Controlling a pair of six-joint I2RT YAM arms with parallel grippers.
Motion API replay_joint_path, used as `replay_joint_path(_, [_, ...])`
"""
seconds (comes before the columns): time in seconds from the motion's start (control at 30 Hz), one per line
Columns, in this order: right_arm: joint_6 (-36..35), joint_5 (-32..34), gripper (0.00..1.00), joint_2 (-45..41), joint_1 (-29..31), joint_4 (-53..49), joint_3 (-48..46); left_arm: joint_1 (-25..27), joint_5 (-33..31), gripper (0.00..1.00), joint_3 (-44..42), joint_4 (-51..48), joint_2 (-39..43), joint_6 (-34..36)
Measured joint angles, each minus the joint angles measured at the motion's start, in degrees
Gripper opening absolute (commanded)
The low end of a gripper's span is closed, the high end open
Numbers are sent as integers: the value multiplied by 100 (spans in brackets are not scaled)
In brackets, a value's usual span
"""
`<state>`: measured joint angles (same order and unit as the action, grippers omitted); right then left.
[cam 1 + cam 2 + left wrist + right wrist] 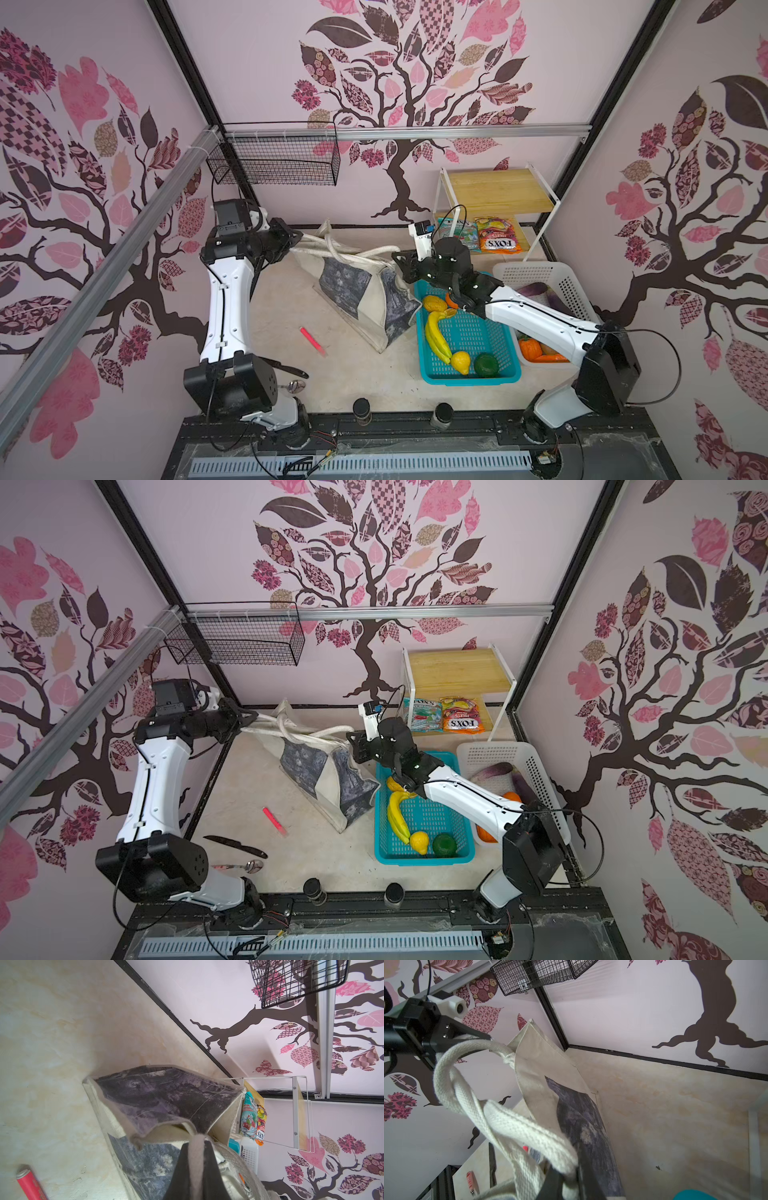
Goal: Place the food into the grocery bag and tie it
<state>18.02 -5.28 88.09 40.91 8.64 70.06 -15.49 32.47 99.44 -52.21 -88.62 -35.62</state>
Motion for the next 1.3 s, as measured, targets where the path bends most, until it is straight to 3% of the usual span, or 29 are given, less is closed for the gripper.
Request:
replay_joint_path(0.13, [17,33,0,4,120,48,-28,0,-109,0,769,-400,-428,98])
replay_joint_path(0.33, [26,98,0,160,181,131,48,-9,-323,0,1108,-667,-546,179])
replay_joint_path(0.6, [-28,74,0,540,-2,-223,697,-9,-413,0,2140,-1128,-1060,245])
replay_joint_path(0.8, [-181,26,0,625,-199,-273,654,-9,-608,0,962,-675,-538,291])
replay_joint_path(1.1, [-420,-96,0,1403,-286,-1147,1989,-76,-1528,0,-437,188,457,496])
replay_joint_path(1.3, [-356,-96,0,1709,-286,-1478,2400,-146,-1670,0,-874,466,632,568])
